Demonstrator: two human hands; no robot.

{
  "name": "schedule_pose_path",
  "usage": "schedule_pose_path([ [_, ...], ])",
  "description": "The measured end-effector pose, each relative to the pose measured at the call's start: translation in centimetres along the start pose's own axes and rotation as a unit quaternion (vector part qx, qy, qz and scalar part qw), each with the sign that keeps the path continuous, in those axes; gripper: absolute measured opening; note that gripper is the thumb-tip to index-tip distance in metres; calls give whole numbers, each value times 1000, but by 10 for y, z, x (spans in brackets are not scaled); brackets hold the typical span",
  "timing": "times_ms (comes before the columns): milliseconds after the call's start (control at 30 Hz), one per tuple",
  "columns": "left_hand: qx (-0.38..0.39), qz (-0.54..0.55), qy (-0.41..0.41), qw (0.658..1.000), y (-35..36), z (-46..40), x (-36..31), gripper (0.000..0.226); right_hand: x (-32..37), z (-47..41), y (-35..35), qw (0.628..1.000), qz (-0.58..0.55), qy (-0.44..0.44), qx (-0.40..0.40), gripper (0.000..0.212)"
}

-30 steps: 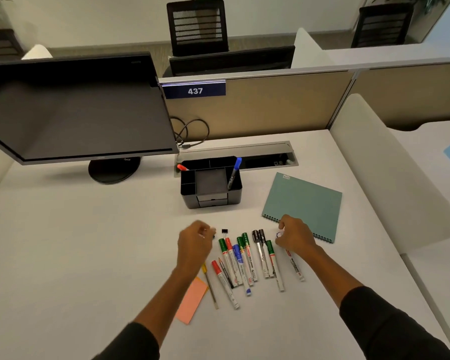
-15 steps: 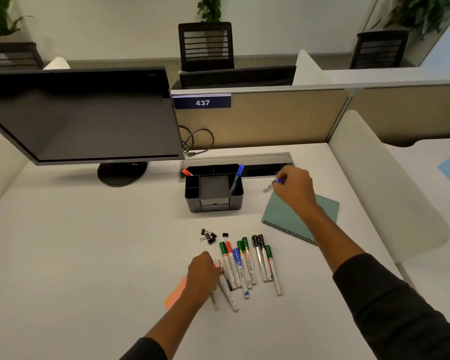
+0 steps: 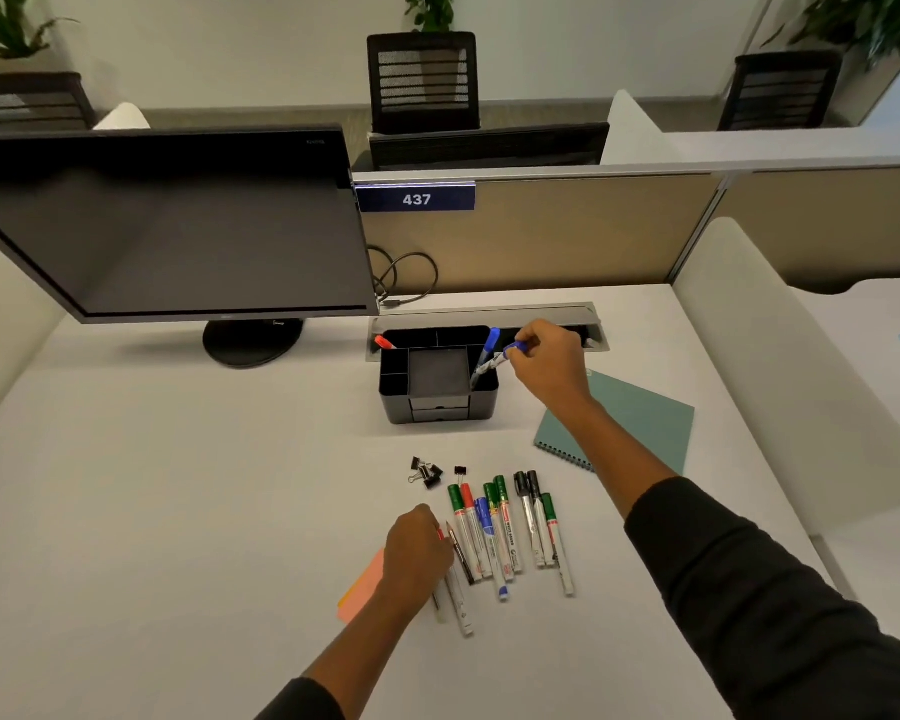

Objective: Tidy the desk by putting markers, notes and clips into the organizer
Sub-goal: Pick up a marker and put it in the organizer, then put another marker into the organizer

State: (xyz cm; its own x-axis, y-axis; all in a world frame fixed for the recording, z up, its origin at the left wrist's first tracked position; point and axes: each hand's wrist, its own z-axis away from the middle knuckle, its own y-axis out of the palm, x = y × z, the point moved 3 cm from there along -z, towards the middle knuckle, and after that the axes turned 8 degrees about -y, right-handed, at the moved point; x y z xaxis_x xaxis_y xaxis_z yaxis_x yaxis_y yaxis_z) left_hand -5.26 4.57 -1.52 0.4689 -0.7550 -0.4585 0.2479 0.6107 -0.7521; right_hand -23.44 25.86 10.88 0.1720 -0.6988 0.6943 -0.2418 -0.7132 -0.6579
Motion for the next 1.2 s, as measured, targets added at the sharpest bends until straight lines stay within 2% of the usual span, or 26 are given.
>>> schedule_pose_path([
  [267, 6, -10, -5, 1000, -6, 1, -5, 16, -12, -4, 30, 999, -7, 37, 37, 13],
  [500, -15, 47, 9, 999, -29, 2, -11, 16, -22, -4, 44, 998, -17, 46, 33, 7],
  [700, -19, 135, -2, 991, -54, -6, -17, 16, -34, 4, 46, 999, -18, 40, 29, 11],
  [833, -39, 238, -7, 970, -88, -7, -30, 16, -53, 26, 40, 996, 1, 77, 51, 13],
  [933, -64, 325, -13, 943, -114, -13, -34, 17, -68, 47, 33, 986, 50, 107, 119, 18],
  [1067, -101, 427, -11, 899, -145, -26, -37, 22, -88, 80, 27, 936, 137, 175, 272, 20],
  [1200, -137, 479, -11, 867, -166, -41, -42, 30, -95, 106, 15, 901, 167, 227, 330, 25],
])
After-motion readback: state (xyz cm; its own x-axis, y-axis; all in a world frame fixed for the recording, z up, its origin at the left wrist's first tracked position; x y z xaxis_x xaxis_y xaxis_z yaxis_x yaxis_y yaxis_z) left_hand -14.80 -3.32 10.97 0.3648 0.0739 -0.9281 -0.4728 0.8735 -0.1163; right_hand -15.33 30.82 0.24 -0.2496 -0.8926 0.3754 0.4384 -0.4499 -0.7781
